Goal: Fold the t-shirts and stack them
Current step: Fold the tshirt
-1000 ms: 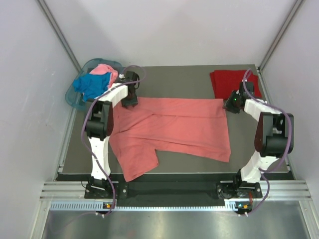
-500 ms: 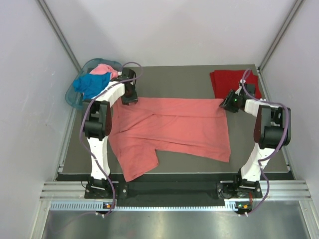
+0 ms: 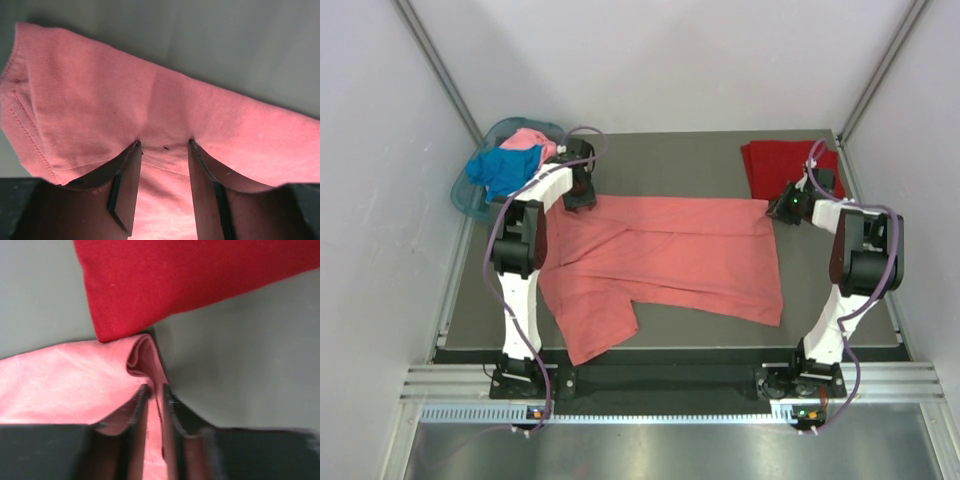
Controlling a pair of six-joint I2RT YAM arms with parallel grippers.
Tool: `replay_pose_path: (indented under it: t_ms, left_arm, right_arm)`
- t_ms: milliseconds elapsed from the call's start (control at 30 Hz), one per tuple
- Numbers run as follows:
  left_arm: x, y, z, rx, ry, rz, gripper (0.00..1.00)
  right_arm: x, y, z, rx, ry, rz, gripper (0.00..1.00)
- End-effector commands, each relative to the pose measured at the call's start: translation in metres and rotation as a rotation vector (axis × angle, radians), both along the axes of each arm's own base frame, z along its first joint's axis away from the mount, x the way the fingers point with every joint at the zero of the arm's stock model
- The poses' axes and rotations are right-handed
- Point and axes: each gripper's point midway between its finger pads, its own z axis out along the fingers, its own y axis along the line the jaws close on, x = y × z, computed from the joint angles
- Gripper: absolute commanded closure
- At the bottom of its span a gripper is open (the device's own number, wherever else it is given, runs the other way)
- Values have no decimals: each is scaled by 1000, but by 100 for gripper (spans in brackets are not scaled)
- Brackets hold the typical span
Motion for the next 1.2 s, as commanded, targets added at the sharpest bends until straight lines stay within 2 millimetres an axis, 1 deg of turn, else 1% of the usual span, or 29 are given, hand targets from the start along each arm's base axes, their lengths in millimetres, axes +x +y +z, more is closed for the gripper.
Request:
replay_pose_path:
  t_ms: [0, 33, 100, 133, 167, 200, 233, 300, 333, 400, 433, 467, 533, 600, 633, 700, 800, 933, 1033, 1133, 1167]
  left_arm:
    - [8, 13, 3, 28, -7, 31, 52]
    - [10, 12, 14, 23, -25, 27, 52]
    - [16, 11, 29, 17, -52, 20, 52]
    - [17, 9, 38, 10, -64, 16, 52]
    - [18, 6, 45, -3, -72, 9, 52]
    - [18, 4, 50, -15, -79, 3, 52]
    - [19, 2, 58, -28, -95, -4, 52]
    - [16, -3, 65, -52, -100, -21, 52]
    - [16, -4, 72, -60, -112, -25, 52]
    - [12, -8, 74, -84, -109, -41, 52]
    - [11, -11, 81, -100, -120, -51, 52]
    - [8, -13, 81, -112, -113, -60, 52]
    - [4, -21, 93, -155, -133, -84, 52]
    - [-1, -21, 93, -162, -132, -87, 52]
    - [-1, -21, 101, -165, -155, -88, 52]
    - [-5, -20, 101, -164, -155, -91, 52]
    - [-6, -20, 101, -162, -154, -94, 52]
    - [-8, -20, 94, -160, -135, -92, 52]
    - [-8, -20, 91, -159, -129, -92, 52]
    - [-7, -19, 92, -160, -134, -89, 52]
    - [-6, -19, 92, -161, -135, -88, 52]
  right_arm:
    - [5, -16, 32, -43, -57, -54, 79]
    - [4, -22, 45, -73, -69, -87, 76]
    - [-8, -26, 50, -73, -18, -132, 70]
    - [-12, -27, 56, -71, -12, -146, 69]
    - [-16, -29, 57, -67, 6, -184, 68]
    - [-23, -28, 54, -62, 40, -198, 68]
    - [-26, -28, 55, -58, 48, -210, 68]
    - [-33, -24, 49, -40, 83, -226, 68]
    - [-39, -23, 43, -47, 114, -234, 68]
    - [-46, -14, 34, -37, 148, -234, 68]
    - [-48, -10, 31, -34, 151, -226, 69]
    - [-50, -8, 27, -31, 155, -228, 69]
    - [-50, -5, 24, -37, 154, -223, 68]
    - [-45, -2, 25, -38, 137, -213, 69]
    - [-43, 1, 22, -31, 138, -200, 69]
    - [-38, 7, 25, -38, 121, -177, 69]
    - [-39, 12, 20, -49, 135, -165, 70]
    - [-45, 7, 9, -88, 170, -174, 71]
    - [-45, 7, 6, -96, 168, -170, 71]
    - [-45, 7, 5, -100, 167, -168, 76]
    - [-45, 6, 4, -102, 169, -168, 80]
